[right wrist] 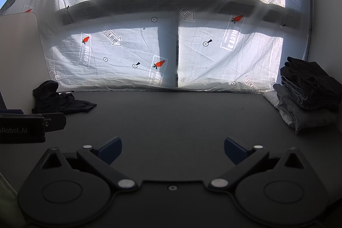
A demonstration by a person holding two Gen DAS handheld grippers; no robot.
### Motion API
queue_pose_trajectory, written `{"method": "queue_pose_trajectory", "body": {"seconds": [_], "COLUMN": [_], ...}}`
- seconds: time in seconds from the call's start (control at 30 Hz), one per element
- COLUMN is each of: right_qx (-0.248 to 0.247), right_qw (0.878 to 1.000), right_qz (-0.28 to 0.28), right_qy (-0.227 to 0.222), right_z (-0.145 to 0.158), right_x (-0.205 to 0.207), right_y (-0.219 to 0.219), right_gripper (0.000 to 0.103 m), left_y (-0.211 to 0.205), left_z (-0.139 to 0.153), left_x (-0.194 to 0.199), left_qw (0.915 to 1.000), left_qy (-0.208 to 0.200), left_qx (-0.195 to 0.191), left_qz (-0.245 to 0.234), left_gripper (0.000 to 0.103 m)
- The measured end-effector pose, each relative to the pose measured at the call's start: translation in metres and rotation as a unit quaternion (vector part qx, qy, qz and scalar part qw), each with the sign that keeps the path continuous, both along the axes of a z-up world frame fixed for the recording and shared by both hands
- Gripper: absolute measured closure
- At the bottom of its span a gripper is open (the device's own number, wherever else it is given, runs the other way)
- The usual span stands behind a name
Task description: Fold clothes
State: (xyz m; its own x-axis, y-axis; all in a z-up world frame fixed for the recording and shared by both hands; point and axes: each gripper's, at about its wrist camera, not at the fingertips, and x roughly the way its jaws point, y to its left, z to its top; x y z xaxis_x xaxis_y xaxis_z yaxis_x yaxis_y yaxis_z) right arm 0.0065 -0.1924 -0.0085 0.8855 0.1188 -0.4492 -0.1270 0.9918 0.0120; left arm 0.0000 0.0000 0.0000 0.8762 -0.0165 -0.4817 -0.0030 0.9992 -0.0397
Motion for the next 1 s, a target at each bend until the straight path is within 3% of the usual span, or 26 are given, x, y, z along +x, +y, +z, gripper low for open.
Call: {"method": "queue_pose_trajectory", "body": {"seconds": [1.0], "right_qx": [0.000], "right_qw": [1.000], "right_qz": [0.002], "right_qy": [0.000], "right_z": [-0.0069], "right_x": [-0.0034], "right_y": [-0.0047], "right_gripper": [0.000], "left_y": [-0.0041], "left_z": [-0.0015], "left_x": [-0.0032], "left_qw": [1.0000], "left_qy": [0.002], "left_qx": [0.000], "left_qz": [0.002], "left_gripper": [0.000]}}
